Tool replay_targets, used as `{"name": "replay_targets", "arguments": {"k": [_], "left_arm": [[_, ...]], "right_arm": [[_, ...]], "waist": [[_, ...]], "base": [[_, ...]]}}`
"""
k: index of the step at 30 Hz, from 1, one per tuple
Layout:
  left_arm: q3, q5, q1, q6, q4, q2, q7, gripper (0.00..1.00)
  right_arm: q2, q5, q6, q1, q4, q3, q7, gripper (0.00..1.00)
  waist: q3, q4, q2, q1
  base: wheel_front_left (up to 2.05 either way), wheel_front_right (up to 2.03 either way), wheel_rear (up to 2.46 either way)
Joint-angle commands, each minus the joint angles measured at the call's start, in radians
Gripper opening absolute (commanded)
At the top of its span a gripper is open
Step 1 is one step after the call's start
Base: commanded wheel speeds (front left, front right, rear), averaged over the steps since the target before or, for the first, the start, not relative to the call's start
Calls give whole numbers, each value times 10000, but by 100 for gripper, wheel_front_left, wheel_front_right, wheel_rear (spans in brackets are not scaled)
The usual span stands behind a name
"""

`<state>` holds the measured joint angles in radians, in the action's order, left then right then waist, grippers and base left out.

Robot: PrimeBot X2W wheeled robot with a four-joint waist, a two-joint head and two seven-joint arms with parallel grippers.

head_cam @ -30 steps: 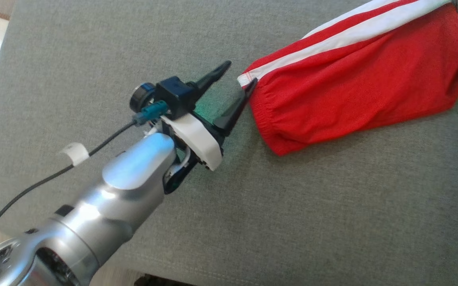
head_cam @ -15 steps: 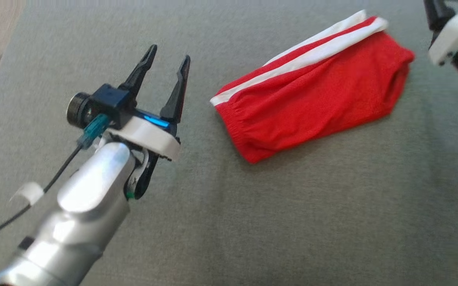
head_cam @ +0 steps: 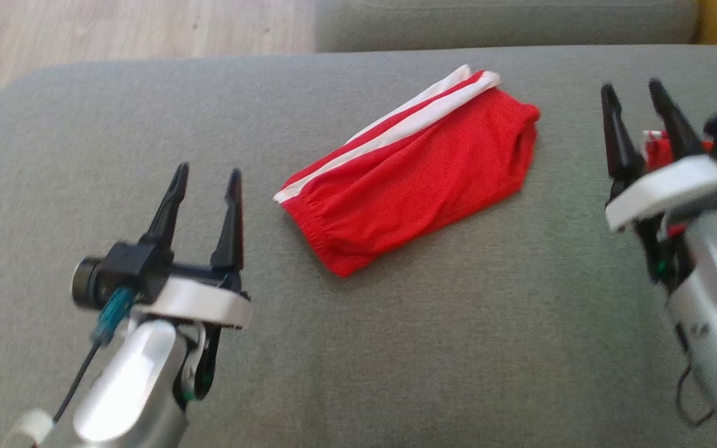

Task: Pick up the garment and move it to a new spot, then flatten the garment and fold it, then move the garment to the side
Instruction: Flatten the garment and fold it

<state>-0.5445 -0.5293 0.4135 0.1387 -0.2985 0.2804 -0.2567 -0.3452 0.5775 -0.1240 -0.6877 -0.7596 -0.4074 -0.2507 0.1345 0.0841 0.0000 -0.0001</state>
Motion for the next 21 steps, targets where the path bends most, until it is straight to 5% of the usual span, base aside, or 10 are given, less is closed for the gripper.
{"name": "replay_targets", "arguments": {"k": [1,12,21], "left_arm": [[784,150,-132,62,469,104,-51,100],[2398,1147,-2108,-648,1076,-760,-51,100],[2933,1994,-2114,-1480,853,-1432,-51,100]], "right_arm": [[324,-473,-67,659,748,585,-106,100],[2055,-2611,-67,4114,3272,3198,48,100],[2629,-3398,-67,5001,4945,4085,995,100]], "waist": [[-274,-321,0,1],[-564,-516,0,1],[-216,-78,0,1]], "base": [[0,0,0],[0,0,0],[0,0,0]]}}
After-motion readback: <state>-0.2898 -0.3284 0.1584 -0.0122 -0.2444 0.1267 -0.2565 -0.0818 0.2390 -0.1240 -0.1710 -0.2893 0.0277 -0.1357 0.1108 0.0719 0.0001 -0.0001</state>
